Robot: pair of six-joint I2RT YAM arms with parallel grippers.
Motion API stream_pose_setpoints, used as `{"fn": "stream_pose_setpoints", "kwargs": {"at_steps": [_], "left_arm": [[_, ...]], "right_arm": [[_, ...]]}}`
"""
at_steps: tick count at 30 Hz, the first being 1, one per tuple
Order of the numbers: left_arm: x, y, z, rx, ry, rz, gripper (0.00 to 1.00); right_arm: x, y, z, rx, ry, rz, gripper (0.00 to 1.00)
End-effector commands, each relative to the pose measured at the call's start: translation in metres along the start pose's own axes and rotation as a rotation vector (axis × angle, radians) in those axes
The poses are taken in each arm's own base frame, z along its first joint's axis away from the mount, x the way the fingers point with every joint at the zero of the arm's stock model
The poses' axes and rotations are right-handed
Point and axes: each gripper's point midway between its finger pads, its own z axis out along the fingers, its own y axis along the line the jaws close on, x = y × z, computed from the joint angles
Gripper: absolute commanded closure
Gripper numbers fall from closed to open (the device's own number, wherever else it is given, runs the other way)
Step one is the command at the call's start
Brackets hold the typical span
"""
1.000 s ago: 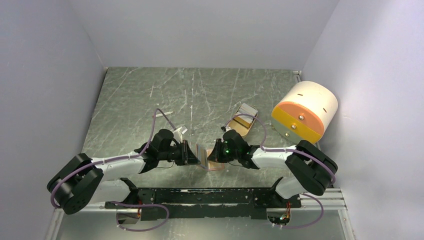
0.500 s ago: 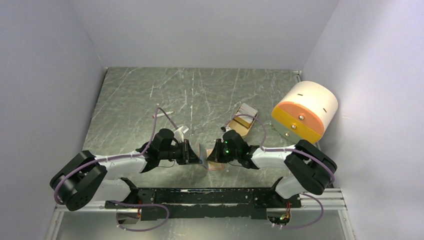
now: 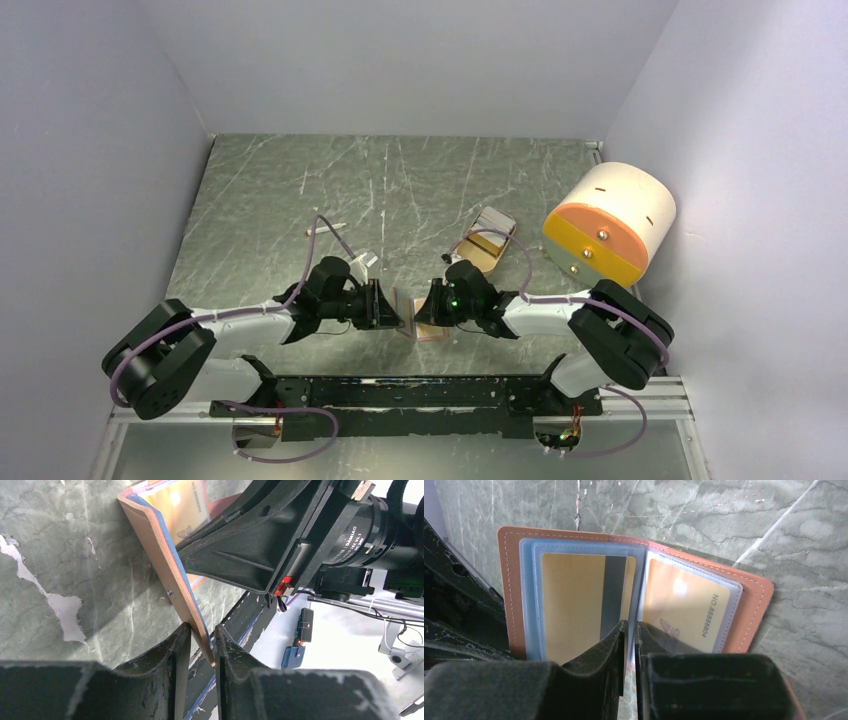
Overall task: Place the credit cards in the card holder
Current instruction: Insert the credit card into the card holder.
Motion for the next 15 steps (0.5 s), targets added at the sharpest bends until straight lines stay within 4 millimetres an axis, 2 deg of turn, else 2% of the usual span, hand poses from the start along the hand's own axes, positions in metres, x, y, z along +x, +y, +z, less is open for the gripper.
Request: {"fn": "stream_pose_setpoints", "kwargs": {"at_steps": [1, 9, 11, 15], "left_arm": [[-0.0122, -0.0115, 0.004, 0.032, -0.02, 0.023, 0.73], [-0.0124, -0.0156, 0.005, 0.057, -0.017, 0.027, 0.9], [-0.0114, -0.0179, 0.0049, 0.074, -0.015, 0.029, 0.89], [-0.0104, -0.0208, 0.0045, 0.101, -0.016, 0.031, 0.8]], "right_arm": [[0.0061, -0.0017, 0.0014, -0.001, 0.013, -0.01, 0.86], [0.0036, 0.0016, -0.0002, -0.006, 0.008, -0.015, 0.86], [0.0038, 0.002, 0.0001, -0.008, 0.01, -0.015, 0.86], [0.0045, 0.0035, 0.0007, -0.016, 0.014, -0.013, 0.86]]}}
